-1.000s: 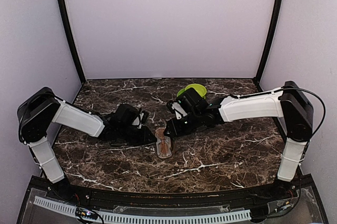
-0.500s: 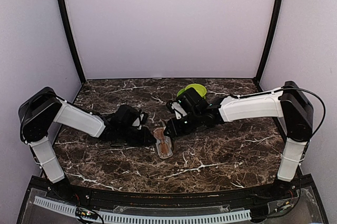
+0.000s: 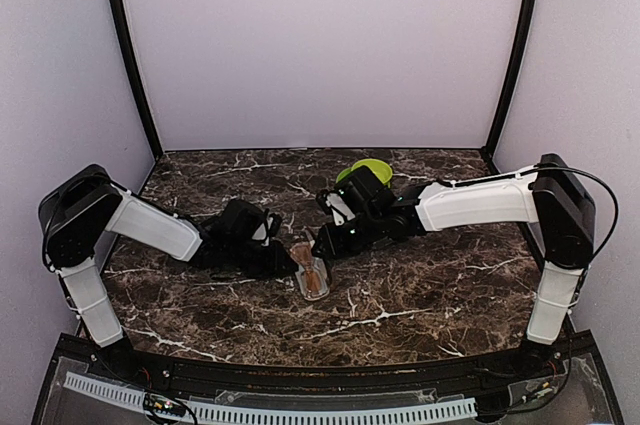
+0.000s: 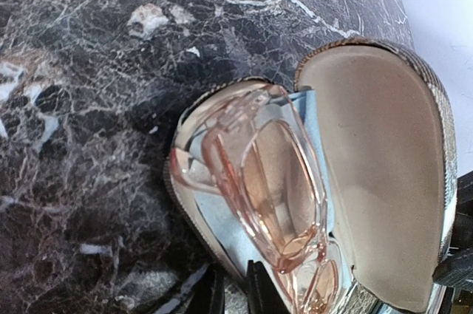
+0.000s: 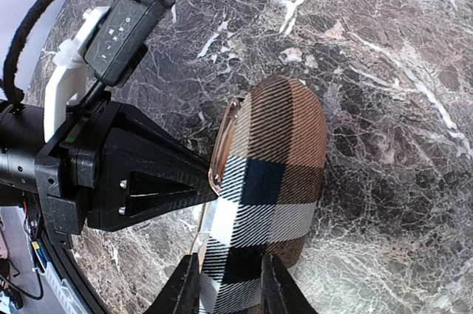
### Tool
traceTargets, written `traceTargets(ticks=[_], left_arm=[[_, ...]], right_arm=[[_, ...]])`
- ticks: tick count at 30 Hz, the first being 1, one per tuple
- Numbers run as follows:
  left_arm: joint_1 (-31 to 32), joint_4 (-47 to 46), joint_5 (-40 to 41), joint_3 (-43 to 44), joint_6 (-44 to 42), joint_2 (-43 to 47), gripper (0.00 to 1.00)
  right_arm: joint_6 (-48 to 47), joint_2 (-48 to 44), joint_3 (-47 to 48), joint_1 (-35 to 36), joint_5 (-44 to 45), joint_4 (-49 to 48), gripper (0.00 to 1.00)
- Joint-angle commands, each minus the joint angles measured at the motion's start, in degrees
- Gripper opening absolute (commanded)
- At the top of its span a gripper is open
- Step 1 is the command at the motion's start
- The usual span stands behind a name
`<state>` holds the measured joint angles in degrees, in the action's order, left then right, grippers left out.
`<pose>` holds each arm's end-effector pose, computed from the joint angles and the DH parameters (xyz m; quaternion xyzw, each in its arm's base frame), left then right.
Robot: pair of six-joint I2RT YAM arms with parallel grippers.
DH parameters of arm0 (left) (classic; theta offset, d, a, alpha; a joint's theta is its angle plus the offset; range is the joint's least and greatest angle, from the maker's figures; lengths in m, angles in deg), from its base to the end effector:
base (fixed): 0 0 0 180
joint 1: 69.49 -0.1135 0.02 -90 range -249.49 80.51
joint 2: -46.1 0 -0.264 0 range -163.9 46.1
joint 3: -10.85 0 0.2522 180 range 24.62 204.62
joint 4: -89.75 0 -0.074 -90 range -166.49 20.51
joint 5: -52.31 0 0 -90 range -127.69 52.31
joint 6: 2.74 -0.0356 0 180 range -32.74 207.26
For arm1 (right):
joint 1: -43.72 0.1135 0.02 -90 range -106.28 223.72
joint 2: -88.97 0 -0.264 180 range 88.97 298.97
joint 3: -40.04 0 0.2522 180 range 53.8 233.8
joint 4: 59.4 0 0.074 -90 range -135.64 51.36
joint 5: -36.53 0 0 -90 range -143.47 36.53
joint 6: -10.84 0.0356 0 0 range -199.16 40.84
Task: Organize the sunglasses
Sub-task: Close the case with sunglasses at the center of the board.
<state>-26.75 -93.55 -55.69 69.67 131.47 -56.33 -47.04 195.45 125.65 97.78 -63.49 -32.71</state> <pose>0.2435 -0.2400 0.1276 0.0542 0.8970 -0.3885 0.2035 0.2322 0.3308 0.1963 -0.2077 0.9057 0.3058 0.2077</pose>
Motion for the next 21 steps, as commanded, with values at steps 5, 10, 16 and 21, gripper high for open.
traceTargets(ticks=[5, 10, 16, 21], left_arm=[[0.0, -2.7, -1.2, -0.2, 1.7, -0.1, 0.09], [0.3, -2.9, -1.2, 0.2, 2.2, -0.5, 0.07], [0.5, -3.1, -1.4, 0.6, 2.5, -0.9, 0.06], [0.6, -3.2, -1.4, 0.7, 2.6, -0.9, 0.05]], right_arm=[[0.4, 0.8, 0.7, 1.4, -0.3, -0.6, 0.26], [0.6, 1.4, 1.1, 1.9, -0.3, -0.6, 0.24], [0.9, 2.3, 1.2, 2.5, -0.1, -0.7, 0.24], [0.9, 3.3, 1.8, 2.9, 0.0, -0.4, 0.23]])
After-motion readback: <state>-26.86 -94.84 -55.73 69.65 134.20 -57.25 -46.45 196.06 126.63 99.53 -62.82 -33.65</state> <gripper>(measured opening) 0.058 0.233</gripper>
